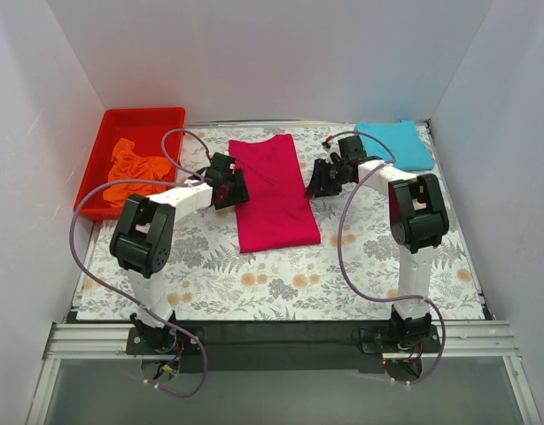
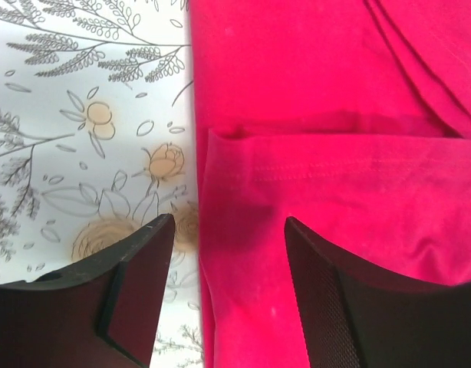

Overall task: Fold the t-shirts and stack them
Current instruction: Fold the tshirt

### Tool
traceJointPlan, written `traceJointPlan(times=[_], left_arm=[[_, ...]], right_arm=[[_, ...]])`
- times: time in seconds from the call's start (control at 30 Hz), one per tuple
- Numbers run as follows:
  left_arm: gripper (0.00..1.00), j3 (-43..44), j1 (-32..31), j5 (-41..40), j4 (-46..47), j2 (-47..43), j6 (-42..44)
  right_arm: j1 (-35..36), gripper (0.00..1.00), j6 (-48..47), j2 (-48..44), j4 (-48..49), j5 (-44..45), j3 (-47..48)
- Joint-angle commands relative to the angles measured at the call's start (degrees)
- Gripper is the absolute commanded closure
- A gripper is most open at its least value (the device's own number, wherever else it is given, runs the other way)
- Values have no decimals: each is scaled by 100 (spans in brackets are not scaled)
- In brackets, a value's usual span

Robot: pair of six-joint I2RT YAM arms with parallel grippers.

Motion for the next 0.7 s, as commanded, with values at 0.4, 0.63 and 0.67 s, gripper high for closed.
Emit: traceJointPlan(times=[0.4, 0.63, 0.67], left_arm=[[63, 317, 82, 122, 173, 251, 426], [68, 238, 82, 52, 164, 172, 435], [69, 220, 82, 34, 173, 163, 417]], right_arm=[[60, 91, -275, 326, 242, -819, 844], [78, 97, -460, 633, 233, -1338, 1100], [86, 97, -460, 659, 233, -1320, 1108]])
